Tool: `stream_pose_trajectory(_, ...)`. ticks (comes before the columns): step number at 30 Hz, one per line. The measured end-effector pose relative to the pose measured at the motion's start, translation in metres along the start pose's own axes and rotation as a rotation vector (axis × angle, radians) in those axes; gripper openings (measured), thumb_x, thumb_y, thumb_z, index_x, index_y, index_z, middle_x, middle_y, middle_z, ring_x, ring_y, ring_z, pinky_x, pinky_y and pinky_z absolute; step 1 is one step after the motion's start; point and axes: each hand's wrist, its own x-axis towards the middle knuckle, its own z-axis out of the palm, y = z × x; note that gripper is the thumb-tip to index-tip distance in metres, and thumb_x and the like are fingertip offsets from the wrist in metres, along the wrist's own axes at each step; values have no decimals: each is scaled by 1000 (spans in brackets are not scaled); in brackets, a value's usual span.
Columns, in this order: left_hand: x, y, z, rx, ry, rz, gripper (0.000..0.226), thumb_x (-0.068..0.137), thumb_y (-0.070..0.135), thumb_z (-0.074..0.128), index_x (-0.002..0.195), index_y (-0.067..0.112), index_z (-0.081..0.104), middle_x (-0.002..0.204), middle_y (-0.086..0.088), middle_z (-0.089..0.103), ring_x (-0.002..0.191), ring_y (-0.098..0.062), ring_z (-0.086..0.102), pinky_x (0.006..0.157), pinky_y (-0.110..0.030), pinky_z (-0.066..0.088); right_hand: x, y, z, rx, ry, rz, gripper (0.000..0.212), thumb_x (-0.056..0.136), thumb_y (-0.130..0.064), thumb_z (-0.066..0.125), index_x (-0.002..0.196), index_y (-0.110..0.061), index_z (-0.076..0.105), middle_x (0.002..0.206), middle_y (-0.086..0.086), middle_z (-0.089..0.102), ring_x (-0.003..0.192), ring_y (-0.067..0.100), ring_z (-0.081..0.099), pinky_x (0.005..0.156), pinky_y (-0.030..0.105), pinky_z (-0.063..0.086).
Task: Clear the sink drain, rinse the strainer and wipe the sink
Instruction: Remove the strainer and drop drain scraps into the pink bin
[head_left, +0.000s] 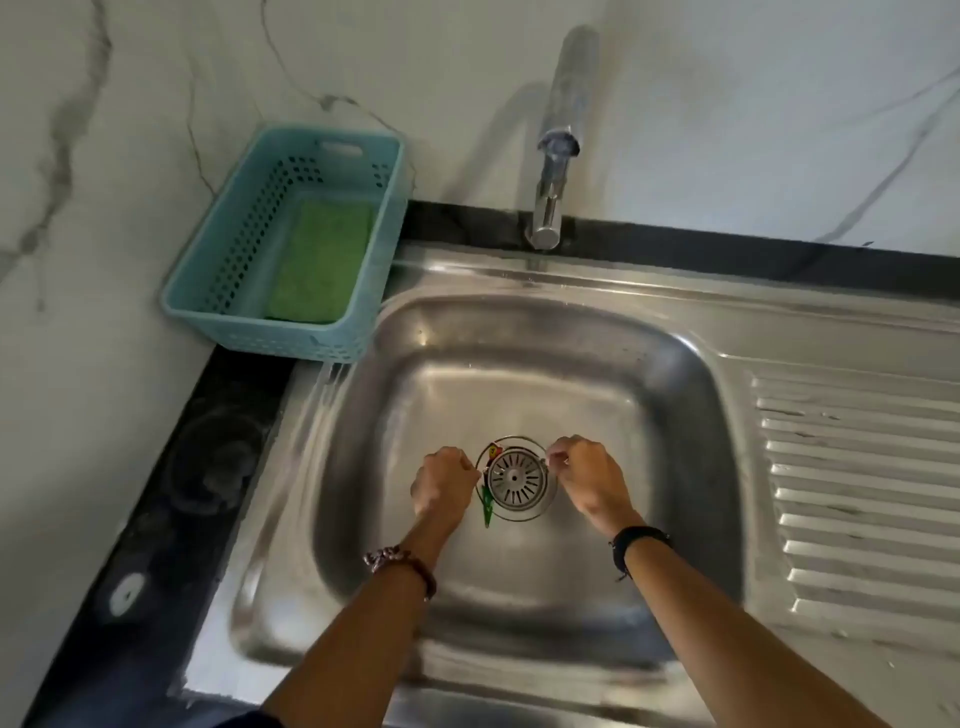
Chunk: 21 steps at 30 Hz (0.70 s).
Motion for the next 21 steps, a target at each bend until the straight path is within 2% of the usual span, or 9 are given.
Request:
stream_pose_trajectory(4, 18, 1, 13, -28, -43, -103, 12, 80, 18, 62, 87, 12, 70, 94, -8, 70, 87, -25, 64, 69, -26, 47, 17, 10, 10, 48, -1, 54, 23, 94, -14, 48, 104, -13, 69, 109, 5, 68, 96, 23, 63, 80, 33, 52)
stream_pose_trajectory(9, 26, 4, 32, -16, -49, -58, 16, 80, 23, 64, 87, 9, 68, 95, -12, 70, 88, -28, 64, 68, -29, 48, 32, 18, 23, 42, -10, 46, 24, 93, -16, 49, 102, -14, 71, 106, 6, 66, 93, 24, 62, 72, 28, 46)
stream_pose_trajectory(13, 31, 0, 40, 47, -39, -81, 17, 85, 18, 55, 95, 9, 66, 104, -13, 66, 94, -29, 61, 77, -33, 48, 36, 18, 33, 26, -12, 34, 23, 93, -19, 50, 104, -16, 70, 105, 5, 62, 95, 23, 60, 71, 28, 44)
stream_pose_trajectory(18, 32, 1, 48, 27, 33, -58, 16, 87, 14, 52, 94, 9, 65, 103, -12, 67, 92, -29, 61, 71, -29, 44, 41, 19, 39, 4, 31, 45, 17, 90, -14, 54, 97, -11, 69, 100, 8, 59, 93, 24, 57, 67, 28, 44)
stream_pose_trajectory(21, 32, 1, 49, 69, 34, -36, 19, 88, 13, 50, 95, 7, 67, 104, -13, 67, 92, -28, 62, 71, -30, 46, 43, 20, 36, 27, 6, 46, 17, 88, -22, 58, 91, -11, 70, 97, 7, 59, 92, 24, 57, 70, 30, 44)
